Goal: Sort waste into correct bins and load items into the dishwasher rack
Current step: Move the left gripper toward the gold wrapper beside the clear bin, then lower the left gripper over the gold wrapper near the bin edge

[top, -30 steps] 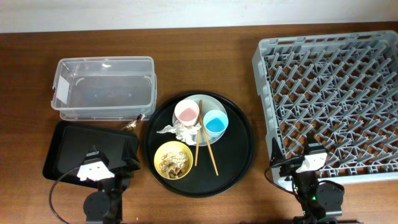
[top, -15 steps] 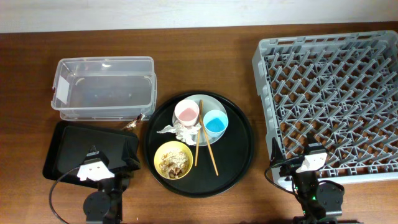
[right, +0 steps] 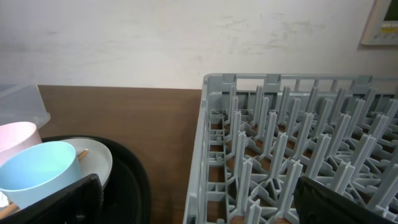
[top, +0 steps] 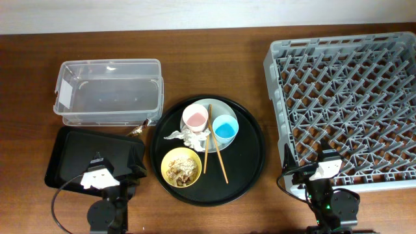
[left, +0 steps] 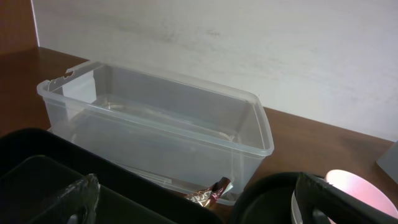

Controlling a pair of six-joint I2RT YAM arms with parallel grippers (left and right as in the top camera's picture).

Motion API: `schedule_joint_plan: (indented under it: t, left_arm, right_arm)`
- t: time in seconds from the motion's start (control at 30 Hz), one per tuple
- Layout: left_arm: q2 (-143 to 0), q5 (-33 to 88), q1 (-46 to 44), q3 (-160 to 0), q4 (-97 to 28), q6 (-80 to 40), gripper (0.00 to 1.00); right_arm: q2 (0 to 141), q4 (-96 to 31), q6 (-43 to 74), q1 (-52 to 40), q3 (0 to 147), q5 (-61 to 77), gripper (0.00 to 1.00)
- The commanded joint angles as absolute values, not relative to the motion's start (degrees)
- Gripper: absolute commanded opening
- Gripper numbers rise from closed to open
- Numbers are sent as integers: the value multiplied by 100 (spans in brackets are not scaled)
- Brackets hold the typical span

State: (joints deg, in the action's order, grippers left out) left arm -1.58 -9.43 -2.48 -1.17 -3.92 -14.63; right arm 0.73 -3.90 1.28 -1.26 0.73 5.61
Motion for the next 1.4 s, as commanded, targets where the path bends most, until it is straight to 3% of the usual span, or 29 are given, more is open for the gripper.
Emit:
schedule_joint_plan:
  t: [0.0,0.33,0.5,0.77,1.07,1.1,1.13,1.2,1.37]
  left_arm:
    - [-121,-884,-217,-54,-395,-1496,99]
    - [-121,-871,-217,-54,-322,-1498,99]
    - [-121,480,-217,-421,-486,-1496,99]
    - [-1288,646,-217,-3708,-2952,-1074,99]
    - [-5999,617,-217,-9225,-8313,-838,99]
    - [-6307,609,-217,-9542,-8676,-718,89]
    - [-6573,596,-217,-9791,-8976,-631,64]
    - [-6923,397,-217,-10014,-9354,-639,0]
    - [-7078,-1079,-217,-9719,-9660,-1594,0]
  right_arm:
    - [30,-397,139,-143,32,550,99]
    - [30,-397,139,-143,32,550,99]
    - [30,-397,139,-143,32,550,99]
    - [30,-395,139,-143,32,550,99]
    - [30,-397,139,-143,32,550,99]
    - [30,-397,139,-143,32,550,99]
    - [30,-397,139,-143,32,550,99]
    - [30,-397,139,-143,32,550,99]
    - [30,-397,139,-143,32,550,99]
